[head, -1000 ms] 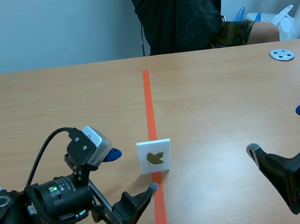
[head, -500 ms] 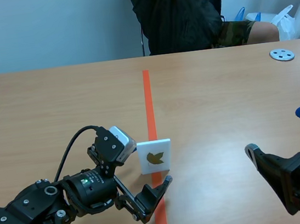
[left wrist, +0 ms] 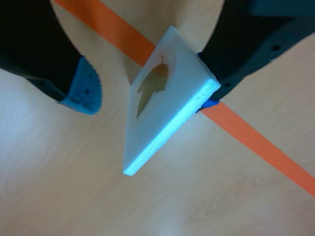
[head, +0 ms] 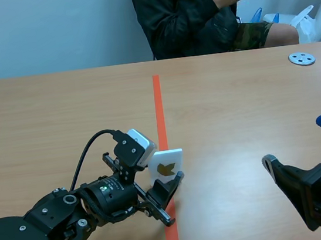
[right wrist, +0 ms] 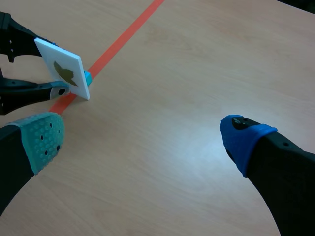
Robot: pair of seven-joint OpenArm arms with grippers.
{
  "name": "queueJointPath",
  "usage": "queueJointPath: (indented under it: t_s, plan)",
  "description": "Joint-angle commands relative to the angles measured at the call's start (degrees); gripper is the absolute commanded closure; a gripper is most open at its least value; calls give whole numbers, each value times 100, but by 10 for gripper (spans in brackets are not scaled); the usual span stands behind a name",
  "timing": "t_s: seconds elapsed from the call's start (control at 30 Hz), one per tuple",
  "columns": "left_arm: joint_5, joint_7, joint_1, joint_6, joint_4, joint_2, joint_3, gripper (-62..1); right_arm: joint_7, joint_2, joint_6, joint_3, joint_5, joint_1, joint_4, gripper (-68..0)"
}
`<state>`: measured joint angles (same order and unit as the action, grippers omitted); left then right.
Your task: Sort the leaf by its shape. The table is split by an orange tape line. A compound leaf with several leaflets goes to the left side, a simple leaf with one blade goes to the right side. Return to the home posture when a red brick is placed on the table.
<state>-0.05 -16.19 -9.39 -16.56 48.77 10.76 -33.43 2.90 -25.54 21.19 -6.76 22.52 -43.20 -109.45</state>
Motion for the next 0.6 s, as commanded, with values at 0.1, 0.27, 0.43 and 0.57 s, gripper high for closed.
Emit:
queueJointPath:
  t_s: [0.1,0.27,0.43,0.57]
  plan:
    - [-59,-94,-81,96,142,-42,-4,-156,61,-48,-22,-4,57,50,-96,-679]
    - [-59,-94,-79,98,144,-42,-4,-53,55,-48,-22,-4,57,50,-96,-679]
    - [-133,9,-74,70,404,-4,2,-38,-2,-48,-22,-4,57,50,-96,-679]
    - [-514,452,-42,44,1040,125,37,-38,-2,-48,-22,-4,59,50,-96,-679]
